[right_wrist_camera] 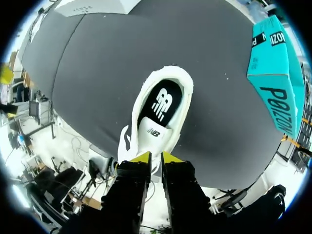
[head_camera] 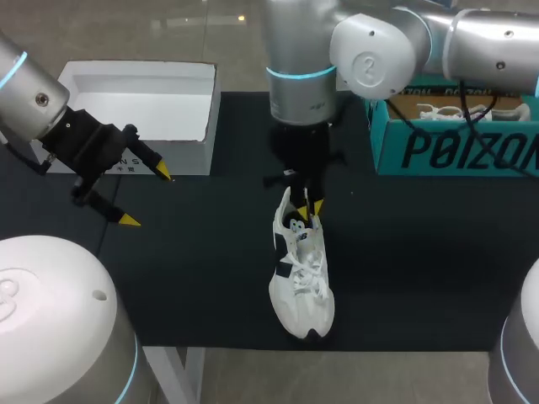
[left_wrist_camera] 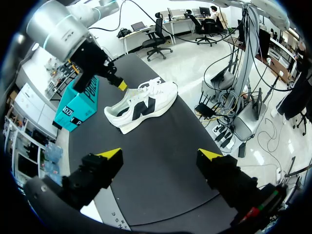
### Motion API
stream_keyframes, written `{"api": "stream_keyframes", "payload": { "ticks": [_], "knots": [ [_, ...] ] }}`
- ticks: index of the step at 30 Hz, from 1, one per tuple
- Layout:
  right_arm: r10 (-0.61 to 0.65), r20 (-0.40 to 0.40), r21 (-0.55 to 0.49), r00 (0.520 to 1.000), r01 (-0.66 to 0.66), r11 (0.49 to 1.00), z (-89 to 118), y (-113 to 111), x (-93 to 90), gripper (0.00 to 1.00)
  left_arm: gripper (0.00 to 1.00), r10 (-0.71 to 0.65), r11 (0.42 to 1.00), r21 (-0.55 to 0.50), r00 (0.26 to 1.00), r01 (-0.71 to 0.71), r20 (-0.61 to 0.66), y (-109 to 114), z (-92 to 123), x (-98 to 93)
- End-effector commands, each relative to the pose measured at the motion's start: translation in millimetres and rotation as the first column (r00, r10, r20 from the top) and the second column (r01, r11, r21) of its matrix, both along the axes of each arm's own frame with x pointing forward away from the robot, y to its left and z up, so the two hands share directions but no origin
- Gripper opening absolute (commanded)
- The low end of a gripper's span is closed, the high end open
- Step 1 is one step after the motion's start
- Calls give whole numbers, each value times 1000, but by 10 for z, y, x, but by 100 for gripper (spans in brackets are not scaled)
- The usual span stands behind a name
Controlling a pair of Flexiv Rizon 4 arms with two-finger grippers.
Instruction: Take the shoe out of the shoebox, open the shoe tongue, remove and reinsert the insole, then place the shoe into the shoebox
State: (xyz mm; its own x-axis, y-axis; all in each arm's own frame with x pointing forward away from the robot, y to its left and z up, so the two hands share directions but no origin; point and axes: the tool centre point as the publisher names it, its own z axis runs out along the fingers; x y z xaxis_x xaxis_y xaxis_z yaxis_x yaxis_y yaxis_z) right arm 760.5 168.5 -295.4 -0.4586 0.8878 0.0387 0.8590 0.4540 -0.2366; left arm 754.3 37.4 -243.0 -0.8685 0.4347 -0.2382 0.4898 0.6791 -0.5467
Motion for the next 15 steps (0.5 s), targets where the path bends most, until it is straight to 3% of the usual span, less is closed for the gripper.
{"api": "stream_keyframes", "payload": {
  "ticks": [1,14,15],
  "knots": [
    [81,5,-31,997,-81,996,28,72,30,100,100,-1,1000,4,1000,1,0,-6,-1,3],
    [81,5,-31,997,-81,996,28,72,30,100,100,-1,1000,4,1000,1,0,-6,-1,3],
    [132,89,-92,987,-123,988,71,64,14,100,100,-1,1000,4,1000,1,0,-6,-1,3]
  ]
}}
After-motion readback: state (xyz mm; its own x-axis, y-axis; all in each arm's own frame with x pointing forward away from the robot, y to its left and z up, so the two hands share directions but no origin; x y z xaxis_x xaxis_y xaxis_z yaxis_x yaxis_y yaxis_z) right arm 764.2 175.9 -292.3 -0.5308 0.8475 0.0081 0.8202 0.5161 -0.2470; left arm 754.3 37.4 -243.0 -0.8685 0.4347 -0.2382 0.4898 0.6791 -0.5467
